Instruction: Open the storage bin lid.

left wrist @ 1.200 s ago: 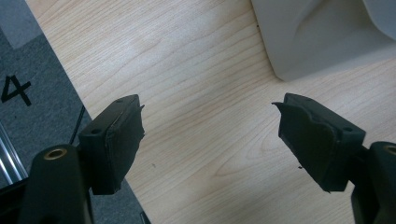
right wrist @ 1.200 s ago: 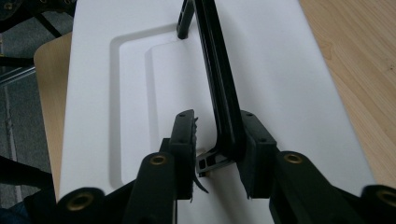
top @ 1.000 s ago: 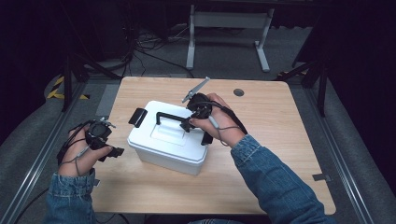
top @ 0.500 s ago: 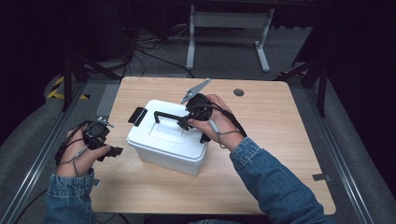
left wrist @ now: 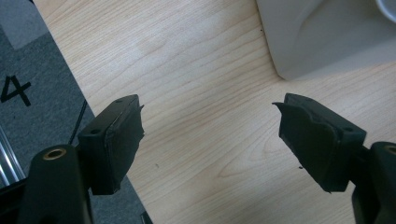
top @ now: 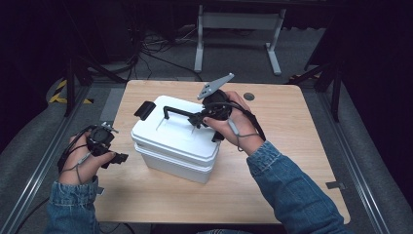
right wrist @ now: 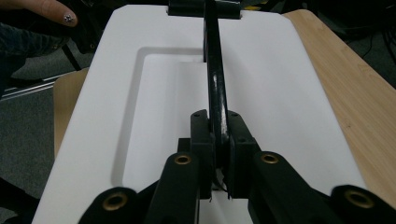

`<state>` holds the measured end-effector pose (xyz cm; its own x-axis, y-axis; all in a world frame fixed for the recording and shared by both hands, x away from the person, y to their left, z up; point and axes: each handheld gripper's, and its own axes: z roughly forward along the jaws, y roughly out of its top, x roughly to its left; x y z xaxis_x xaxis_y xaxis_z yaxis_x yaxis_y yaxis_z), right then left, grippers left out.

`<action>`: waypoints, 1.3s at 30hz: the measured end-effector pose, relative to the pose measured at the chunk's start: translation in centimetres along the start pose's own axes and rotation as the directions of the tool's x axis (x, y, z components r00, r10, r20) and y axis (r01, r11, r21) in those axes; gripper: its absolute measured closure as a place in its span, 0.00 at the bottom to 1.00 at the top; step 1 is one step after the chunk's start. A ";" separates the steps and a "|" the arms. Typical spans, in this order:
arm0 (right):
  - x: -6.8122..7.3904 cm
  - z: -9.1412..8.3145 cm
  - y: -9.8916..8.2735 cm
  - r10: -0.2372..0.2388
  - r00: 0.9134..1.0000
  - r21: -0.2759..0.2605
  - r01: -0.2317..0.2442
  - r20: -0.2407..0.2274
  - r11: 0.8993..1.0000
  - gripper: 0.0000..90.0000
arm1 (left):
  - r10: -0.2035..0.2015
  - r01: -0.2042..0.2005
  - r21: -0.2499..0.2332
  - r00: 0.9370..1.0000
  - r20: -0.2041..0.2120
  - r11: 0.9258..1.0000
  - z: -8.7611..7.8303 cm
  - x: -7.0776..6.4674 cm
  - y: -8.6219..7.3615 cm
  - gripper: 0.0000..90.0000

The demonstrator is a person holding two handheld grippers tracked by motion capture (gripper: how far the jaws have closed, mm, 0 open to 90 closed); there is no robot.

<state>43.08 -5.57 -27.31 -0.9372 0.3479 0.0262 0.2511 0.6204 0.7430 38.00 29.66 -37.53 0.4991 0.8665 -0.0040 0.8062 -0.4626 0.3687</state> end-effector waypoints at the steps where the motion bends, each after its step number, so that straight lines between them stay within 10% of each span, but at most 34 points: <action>1: 0.0 -0.2 0.0 -0.005 1.000 -0.006 0.005 0.006 1.000 0.95 | 0.000 0.000 0.000 1.000 0.000 1.000 0.0 0.0 0.0 0.25; 17: -0.5 -3.2 -0.5 -0.004 0.999 -0.068 0.007 0.035 0.998 0.95 | 0.000 0.000 -0.004 1.000 -0.007 1.000 0.0 0.2 -0.1 0.25; 39: -3.9 -9.9 -5.5 0.096 0.986 -0.130 -0.078 0.138 0.988 0.95 | -0.002 0.002 0.007 1.000 -0.003 1.000 0.2 0.1 0.0 0.25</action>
<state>42.94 -17.25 -24.86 -0.8666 0.4990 0.0049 0.2895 0.4946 0.8195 38.07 29.71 -37.70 0.4964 0.8681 -0.0018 0.8094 -0.4621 0.3623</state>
